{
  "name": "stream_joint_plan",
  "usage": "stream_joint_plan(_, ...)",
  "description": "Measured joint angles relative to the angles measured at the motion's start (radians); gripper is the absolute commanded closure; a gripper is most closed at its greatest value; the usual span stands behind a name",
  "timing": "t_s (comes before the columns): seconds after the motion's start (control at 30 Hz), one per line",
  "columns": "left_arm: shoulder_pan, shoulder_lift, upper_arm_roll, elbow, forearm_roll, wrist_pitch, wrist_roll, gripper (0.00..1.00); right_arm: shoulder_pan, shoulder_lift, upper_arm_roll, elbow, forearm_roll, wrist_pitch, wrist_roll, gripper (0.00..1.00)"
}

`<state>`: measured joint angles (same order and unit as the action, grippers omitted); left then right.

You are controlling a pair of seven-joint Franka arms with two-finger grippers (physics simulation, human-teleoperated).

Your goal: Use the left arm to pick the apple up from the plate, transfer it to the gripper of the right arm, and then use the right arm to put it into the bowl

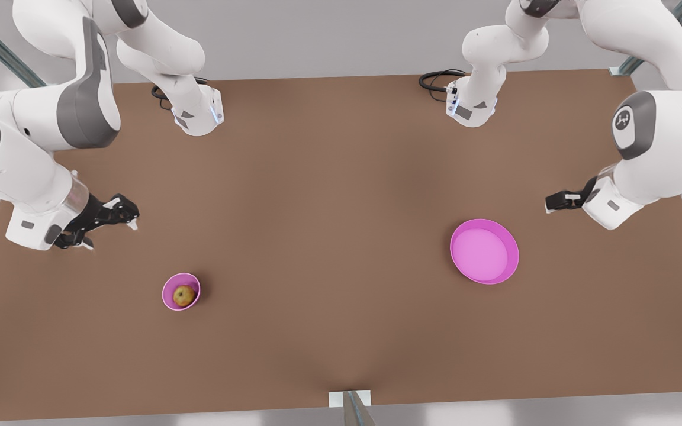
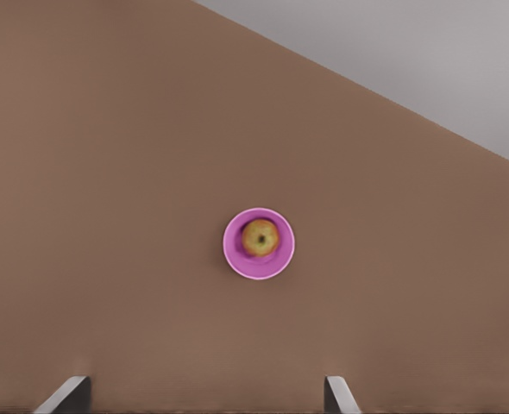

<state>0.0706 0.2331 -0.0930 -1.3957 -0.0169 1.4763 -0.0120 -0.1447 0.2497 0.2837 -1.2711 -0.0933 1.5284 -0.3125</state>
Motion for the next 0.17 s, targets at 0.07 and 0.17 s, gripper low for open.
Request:
stream_joint_plan(0.07, -0.005, 0.015, -0.002, 0.011, 0.001, 0.011, -0.001, 0.00, 0.002, 0.004, 0.002, 0.000, -0.014, -0.033, 0.044, 0.00)
stream_joint_plan(0.17, -0.020, 0.022, -0.003, 0.016, 0.002, 0.022, -0.003, 0.00, 0.003, 0.002, 0.003, 0.004, -0.024, -0.067, 0.101, 0.00)
